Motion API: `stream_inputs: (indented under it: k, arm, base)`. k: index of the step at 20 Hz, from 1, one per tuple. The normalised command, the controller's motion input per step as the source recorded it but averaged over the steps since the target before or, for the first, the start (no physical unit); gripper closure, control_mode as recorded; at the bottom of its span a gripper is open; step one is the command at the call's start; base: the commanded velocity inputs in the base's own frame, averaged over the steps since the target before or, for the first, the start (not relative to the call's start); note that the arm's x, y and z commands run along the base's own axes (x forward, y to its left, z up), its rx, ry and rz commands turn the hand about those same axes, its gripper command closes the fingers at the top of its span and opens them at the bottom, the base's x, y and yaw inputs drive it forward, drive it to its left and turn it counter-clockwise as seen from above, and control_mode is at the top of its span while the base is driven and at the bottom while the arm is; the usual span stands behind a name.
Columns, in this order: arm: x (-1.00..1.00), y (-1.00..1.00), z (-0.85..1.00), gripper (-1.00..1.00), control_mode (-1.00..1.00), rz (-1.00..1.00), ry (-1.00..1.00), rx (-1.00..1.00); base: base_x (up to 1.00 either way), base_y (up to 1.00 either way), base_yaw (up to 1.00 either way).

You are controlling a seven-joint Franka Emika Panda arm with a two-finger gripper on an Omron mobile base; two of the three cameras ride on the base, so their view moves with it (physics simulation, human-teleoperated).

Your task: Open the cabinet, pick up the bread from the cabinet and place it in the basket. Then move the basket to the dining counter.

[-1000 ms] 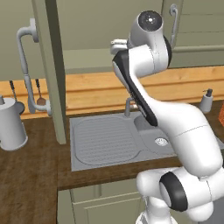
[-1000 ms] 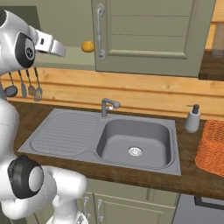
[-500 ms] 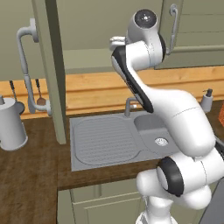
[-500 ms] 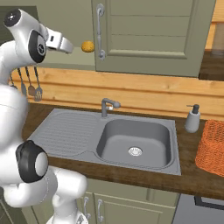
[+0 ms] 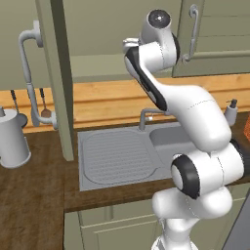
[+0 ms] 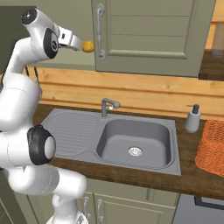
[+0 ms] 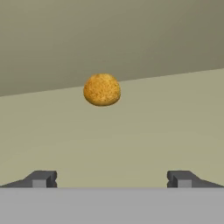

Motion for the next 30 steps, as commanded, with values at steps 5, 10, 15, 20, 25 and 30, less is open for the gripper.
stream_inputs:
  k: [5,10,15,20,25,30]
  arm:
    - [0.39,-0.05,-0.29,-1.0,-1.0,0.0,-0.01,-0.01]
    - [0.0,0.0,-0.28,-1.0,-1.0,0.0,-0.16,-0.01]
    - [0.37,-0.03,-0.24,-1.0,-1.0,0.0,-0.03,0.0]
    - [0.43,-0.1,-0.04,-1.0,-1.0,0.0,0.0,0.0]
    - [0.27,-0.08,0.05,-1.0,-1.0,0.0,0.0,0.0]
    - [0.39,-0.03,0.04,-1.0,-1.0,0.0,0.0,0.0]
  base:
    - [0.0,0.0,0.0]
    - [0.0,0.0,0.0]
    - [0.0,0.0,0.0]
    - [0.0,0.0,0.0]
    - [0.0,0.0,0.0]
    - [0.0,0.0,0.0]
